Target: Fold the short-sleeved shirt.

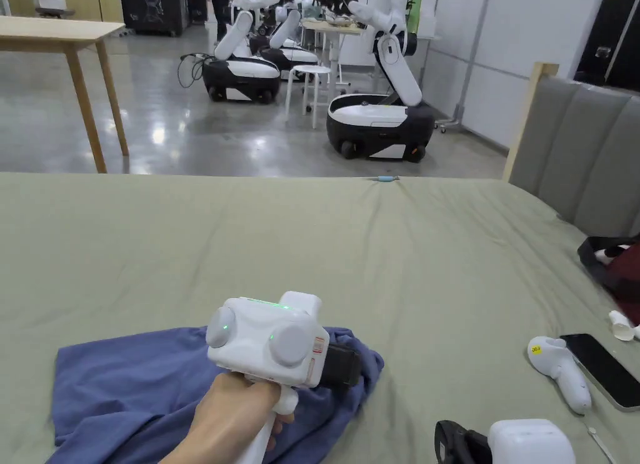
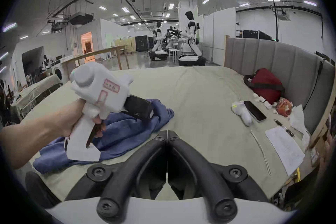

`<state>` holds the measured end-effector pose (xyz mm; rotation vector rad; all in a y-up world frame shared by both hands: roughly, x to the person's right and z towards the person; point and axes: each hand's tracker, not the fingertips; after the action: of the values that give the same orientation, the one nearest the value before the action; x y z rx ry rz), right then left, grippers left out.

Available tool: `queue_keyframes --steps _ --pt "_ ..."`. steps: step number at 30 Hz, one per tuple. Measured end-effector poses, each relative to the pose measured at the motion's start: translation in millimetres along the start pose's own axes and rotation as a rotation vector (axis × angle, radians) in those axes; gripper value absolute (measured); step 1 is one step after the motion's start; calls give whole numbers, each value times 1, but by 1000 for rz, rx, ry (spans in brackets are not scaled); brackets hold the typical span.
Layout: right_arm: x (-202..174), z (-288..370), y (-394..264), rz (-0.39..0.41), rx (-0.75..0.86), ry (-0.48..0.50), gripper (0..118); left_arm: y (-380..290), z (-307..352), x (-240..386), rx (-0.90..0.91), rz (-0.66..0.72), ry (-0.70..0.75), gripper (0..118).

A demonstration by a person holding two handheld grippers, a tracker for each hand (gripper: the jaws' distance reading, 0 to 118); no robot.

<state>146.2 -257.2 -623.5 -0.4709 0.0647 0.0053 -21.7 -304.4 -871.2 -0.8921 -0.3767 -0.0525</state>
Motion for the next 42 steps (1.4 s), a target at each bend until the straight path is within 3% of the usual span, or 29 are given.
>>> queue_keyframes --steps 3,7,9,10,11,12,18,27,36,37,38,40,41,42 --pt "-4 17 4 12 15 3 0 -10 53 -14 67 22 21 109" --pt "-4 35 8 16 46 8 1 -56 162 -37 300 109 80 94" --pt "-2 33 7 26 63 10 1 -87 215 -47 409 140 133 69" --pt "-3 36 7 29 71 7 1 -108 241 -47 449 168 177 48" --pt "-3 40 7 34 82 6 1 -126 261 -47 492 178 212 6" --pt "-4 44 7 36 87 8 1 -144 281 -49 528 191 266 0" --pt "-22 53 11 32 121 15 0 -230 359 -61 600 215 503 0" --pt "-54 65 14 38 141 66 1 -252 381 -97 576 271 501 0" --pt "-81 52 -2 54 71 142 1 -263 314 -198 135 309 430 0" --pt "-82 48 -5 62 61 144 1 -265 303 -210 102 330 411 4" --pt "-84 44 -7 66 52 145 1 -266 293 -222 94 358 394 25" --pt "-87 37 -11 68 29 148 1 -264 264 -242 -29 404 365 104" --pt "-87 34 -12 70 19 147 1 -264 255 -246 -45 406 364 114" --pt "-88 32 -13 71 15 145 1 -262 248 -249 -13 395 376 109"
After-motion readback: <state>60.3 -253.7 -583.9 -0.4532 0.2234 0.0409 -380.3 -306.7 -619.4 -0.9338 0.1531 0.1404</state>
